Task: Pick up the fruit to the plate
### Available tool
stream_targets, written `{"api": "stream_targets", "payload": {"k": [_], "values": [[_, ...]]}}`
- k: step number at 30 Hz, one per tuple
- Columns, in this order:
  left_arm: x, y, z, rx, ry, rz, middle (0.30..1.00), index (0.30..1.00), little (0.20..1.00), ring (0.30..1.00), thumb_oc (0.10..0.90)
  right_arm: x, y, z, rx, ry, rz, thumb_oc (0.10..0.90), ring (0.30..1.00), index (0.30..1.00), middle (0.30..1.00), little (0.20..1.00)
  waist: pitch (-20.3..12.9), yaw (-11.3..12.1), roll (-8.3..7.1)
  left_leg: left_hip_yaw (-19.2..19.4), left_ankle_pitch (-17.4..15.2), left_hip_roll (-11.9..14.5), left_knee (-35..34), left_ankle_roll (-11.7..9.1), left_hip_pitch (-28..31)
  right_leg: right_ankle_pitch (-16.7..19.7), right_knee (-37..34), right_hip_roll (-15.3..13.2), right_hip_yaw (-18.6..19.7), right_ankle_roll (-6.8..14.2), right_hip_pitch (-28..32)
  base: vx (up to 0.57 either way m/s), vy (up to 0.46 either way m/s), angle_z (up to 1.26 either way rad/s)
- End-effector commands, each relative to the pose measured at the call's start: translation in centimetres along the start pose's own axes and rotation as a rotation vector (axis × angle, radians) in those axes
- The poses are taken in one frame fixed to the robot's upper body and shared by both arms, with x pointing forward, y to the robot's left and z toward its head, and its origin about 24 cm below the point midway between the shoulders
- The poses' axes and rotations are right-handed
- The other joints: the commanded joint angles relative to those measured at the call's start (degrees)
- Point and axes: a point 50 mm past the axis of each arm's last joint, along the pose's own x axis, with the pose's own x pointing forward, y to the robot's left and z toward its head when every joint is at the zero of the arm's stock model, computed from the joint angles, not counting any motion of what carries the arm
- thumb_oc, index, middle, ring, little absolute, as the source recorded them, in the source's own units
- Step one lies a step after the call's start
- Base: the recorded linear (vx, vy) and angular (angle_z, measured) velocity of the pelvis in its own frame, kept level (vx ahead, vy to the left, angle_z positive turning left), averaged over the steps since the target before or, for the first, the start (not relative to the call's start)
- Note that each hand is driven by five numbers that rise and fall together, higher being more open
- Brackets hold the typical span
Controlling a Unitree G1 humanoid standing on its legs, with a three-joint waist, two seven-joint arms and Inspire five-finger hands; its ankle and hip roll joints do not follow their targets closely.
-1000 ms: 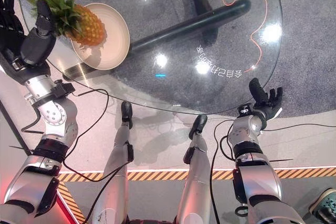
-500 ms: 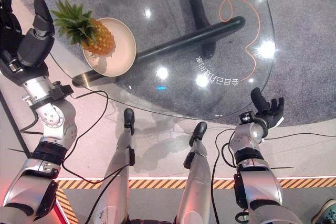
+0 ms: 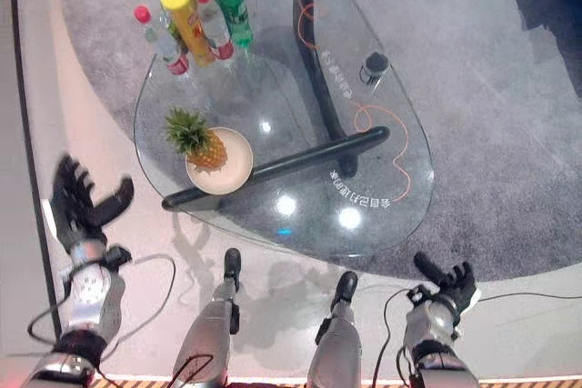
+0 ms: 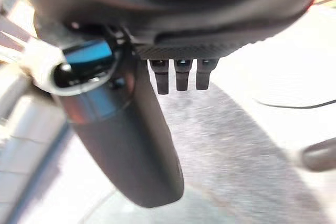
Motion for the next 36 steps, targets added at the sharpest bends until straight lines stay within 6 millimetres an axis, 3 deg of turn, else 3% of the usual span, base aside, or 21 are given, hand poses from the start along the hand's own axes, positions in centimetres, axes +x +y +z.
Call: {"api": "stream_targets", "payload": {"k": [1,3,8,15,19,27,36], "values": [[0.0,2.3,-0.8,0.008,0.039,0.000,0.900,0.900,0.900,0.900,0.800,-0.1,-4.0,-1.6,-0.182,0.052,0.021,0.800,0.900,0.900,0.900,0.900,-9.99,0.00,-1.11,1.49,-2.61,2.44,1.44,0.43,2.40,-1.61,5.45,-0.58,-0.80,-1.14,-1.70,0.26,0.020,0.00],[-1.2,4.0,-2.9,0.091,0.158,0.041,0.900,0.900,0.900,0.900,0.800,-0.7,-5.4,-3.5,-0.255,0.140,0.035,0.800,0.900,0.900,0.900,0.900,-12.15,-0.17,-1.21,1.86,-2.58,2.67,0.59,0.28,4.85,-1.60,4.77,-0.52,-0.95,-1.08,0.56,0.23,0.009,0.00],[-3.6,6.5,-6.1,0.230,0.355,0.035,0.900,0.900,0.900,0.900,0.800,-2.1,-7.6,-6.6,-0.360,0.291,0.046,0.800,0.900,0.900,0.900,0.900,-16.15,-0.92,-1.39,3.08,-2.91,3.45,-0.77,-0.18,9.06,-1.43,3.08,-0.46,-1.36,-0.65,4.74,0.19,0.008,-0.03],[-7.0,8.4,-9.6,0.398,0.684,-0.039,0.900,0.900,0.900,0.900,0.800,-3.4,-8.8,-9.1,-0.465,0.449,0.097,0.800,0.900,0.900,0.900,0.900,-18.37,-1.97,-1.25,4.37,-3.36,4.00,-0.98,-0.84,10.93,-0.30,0.43,-0.61,-2.40,0.08,7.56,0.06,0.018,-0.03],[-10.1,9.3,-12.0,0.521,0.988,-0.142,0.900,0.900,0.900,0.900,0.800,-4.3,-9.4,-10.6,-0.540,0.589,0.106,0.800,0.900,0.900,0.900,0.900,-19.49,-2.46,-1.00,5.27,-2.88,4.42,-0.98,-1.28,10.97,0.24,-0.32,-0.85,-3.11,0.44,7.91,0.00,0.000,0.00],[-13.3,9.7,-13.5,0.586,1.287,-0.234,0.900,0.900,0.900,0.900,0.800,-5.7,-10.3,-12.2,-0.653,0.789,0.132,0.800,0.900,0.900,0.900,0.900,-21.16,-3.16,-0.49,6.28,-3.52,4.40,-0.98,-1.17,12.33,0.12,-0.33,-1.09,-2.93,0.61,8.49,0.04,0.026,-0.02],[-14.2,10.0,-13.8,0.598,1.344,-0.248,0.900,0.900,0.900,0.900,0.800,-6.2,-10.4,-12.7,-0.684,0.836,0.157,0.800,0.900,0.900,0.900,0.900,-22.01,-3.51,-0.31,6.43,-3.52,4.78,-0.98,-1.25,12.80,0.09,-0.33,-0.73,-2.17,0.63,8.55,0.03,-0.001,-0.02]]}}
